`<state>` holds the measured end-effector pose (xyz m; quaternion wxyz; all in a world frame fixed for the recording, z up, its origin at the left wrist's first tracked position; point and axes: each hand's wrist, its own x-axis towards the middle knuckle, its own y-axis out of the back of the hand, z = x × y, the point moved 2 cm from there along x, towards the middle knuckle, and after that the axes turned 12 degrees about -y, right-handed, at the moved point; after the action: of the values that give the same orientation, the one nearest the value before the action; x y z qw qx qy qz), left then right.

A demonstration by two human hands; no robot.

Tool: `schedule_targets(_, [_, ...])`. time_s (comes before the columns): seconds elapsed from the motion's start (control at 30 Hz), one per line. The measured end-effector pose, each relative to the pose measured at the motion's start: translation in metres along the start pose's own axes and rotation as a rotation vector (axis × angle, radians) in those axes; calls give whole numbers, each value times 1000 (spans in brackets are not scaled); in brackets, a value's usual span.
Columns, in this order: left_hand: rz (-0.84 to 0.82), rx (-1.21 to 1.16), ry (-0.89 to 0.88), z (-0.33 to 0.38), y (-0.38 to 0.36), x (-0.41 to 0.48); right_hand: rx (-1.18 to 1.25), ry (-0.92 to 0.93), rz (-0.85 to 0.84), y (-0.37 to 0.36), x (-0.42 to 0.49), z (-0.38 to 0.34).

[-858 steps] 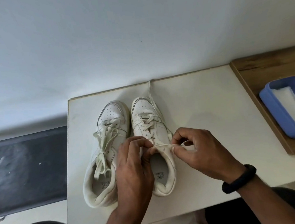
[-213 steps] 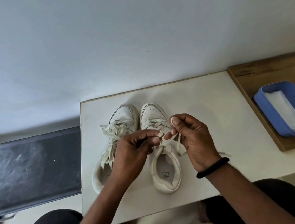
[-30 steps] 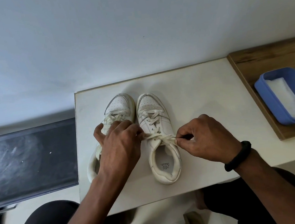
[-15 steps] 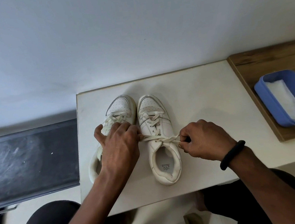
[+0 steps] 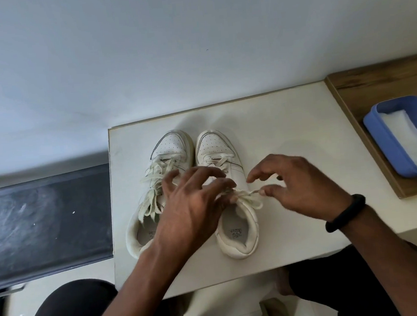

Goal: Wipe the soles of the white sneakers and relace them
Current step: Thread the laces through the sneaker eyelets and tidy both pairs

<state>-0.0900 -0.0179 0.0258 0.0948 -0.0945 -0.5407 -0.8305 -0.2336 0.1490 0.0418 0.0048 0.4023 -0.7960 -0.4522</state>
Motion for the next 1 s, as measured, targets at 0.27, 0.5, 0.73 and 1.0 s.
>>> schedule_targets(0.27, [38, -104, 54, 0, -18, -1, -10, 53, -136, -10, 7, 3])
schedule_targets(0.5, [34, -152, 54, -5, -16, -2, 799, -36, -245, 21, 3, 4])
schedule_targets(0.73, [69, -184, 83, -11, -17, -2, 1783, -51, -420, 38, 10, 19])
schedule_targets(1.0, [69, -251, 37, -17, -18, -2, 1868, 96, -341, 40, 10, 17])
